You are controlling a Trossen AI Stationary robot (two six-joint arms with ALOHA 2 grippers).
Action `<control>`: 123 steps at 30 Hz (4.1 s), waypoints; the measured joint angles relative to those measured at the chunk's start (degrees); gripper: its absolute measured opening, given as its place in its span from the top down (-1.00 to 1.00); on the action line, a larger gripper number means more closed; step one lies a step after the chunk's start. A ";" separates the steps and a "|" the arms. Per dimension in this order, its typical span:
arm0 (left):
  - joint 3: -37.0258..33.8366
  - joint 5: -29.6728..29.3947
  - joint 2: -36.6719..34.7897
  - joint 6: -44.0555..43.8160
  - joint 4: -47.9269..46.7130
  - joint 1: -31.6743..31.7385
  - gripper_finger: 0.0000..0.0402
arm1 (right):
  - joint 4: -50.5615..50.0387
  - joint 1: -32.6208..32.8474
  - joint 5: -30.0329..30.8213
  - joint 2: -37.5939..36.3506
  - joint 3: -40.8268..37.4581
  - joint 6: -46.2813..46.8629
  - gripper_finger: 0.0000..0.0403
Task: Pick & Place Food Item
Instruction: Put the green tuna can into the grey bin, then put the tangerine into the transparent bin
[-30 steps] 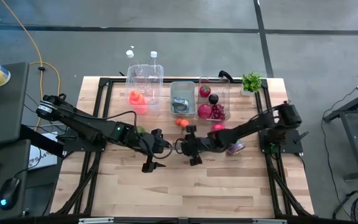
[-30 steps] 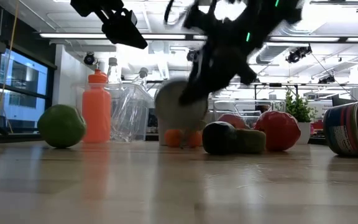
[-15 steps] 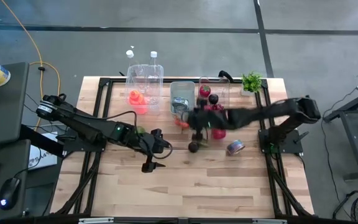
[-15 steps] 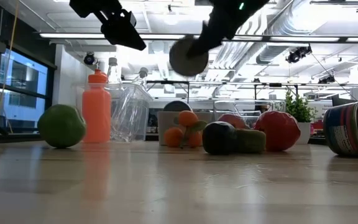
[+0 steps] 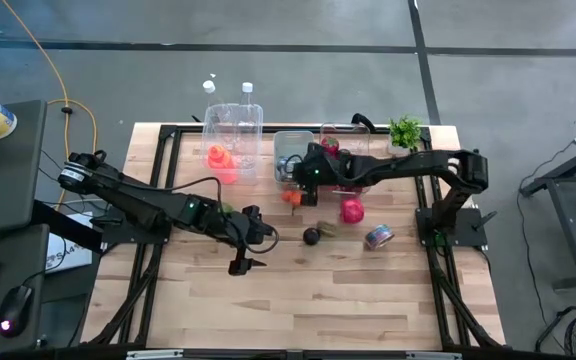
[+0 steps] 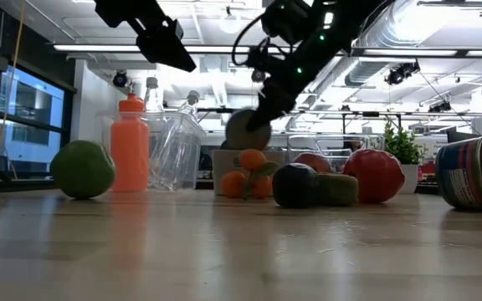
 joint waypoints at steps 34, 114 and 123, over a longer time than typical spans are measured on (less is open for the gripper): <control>0.00 0.04 0.01 -0.13 -1.23 0.00 -0.99 | -5.10 7.94 33.66 -1.82 0.10 1.85 -0.62; -0.02 -0.20 0.02 -3.04 -3.52 0.28 -0.99 | 53.47 24.56 15.17 -3.83 -35.74 9.09 -0.56; -0.04 -0.22 0.02 -2.78 -3.50 0.28 -0.99 | 48.71 20.02 14.32 1.10 -28.61 10.35 -0.56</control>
